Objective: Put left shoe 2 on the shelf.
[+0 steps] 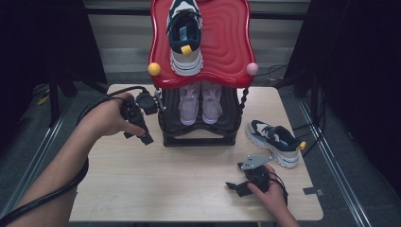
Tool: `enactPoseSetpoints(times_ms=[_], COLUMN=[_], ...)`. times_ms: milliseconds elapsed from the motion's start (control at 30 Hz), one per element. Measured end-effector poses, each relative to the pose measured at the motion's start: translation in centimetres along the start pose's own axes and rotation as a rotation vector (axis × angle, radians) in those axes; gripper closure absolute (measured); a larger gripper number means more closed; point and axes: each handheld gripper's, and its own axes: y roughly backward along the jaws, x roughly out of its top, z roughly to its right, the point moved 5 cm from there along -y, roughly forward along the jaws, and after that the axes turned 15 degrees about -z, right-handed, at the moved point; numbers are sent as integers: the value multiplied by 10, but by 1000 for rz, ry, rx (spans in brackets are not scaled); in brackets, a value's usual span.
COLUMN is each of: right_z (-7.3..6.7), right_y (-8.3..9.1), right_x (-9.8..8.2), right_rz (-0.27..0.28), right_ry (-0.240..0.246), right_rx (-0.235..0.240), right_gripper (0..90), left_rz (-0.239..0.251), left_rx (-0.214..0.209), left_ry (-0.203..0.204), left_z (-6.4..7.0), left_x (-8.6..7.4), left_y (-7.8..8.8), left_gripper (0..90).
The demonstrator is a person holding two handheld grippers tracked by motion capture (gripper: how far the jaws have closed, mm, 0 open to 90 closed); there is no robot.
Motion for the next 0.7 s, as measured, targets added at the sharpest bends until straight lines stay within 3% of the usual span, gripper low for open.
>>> enactPoseSetpoints(times_ms=[233,467,700], right_z=[0,0,0], right_y=[0,0,0], right_x=[0,0,0], right_rz=[2,2,3], right_ry=[-1,0,-1], right_rx=[-1,-1,-1], right_gripper=[123,123,123], left_rz=[23,-4,5], left_rx=[-14,-24,-55], left_ry=[18,6,25], left_z=[0,0,2], left_x=[3,3,5], left_y=[-23,-47,-72], left_gripper=[267,267,267])
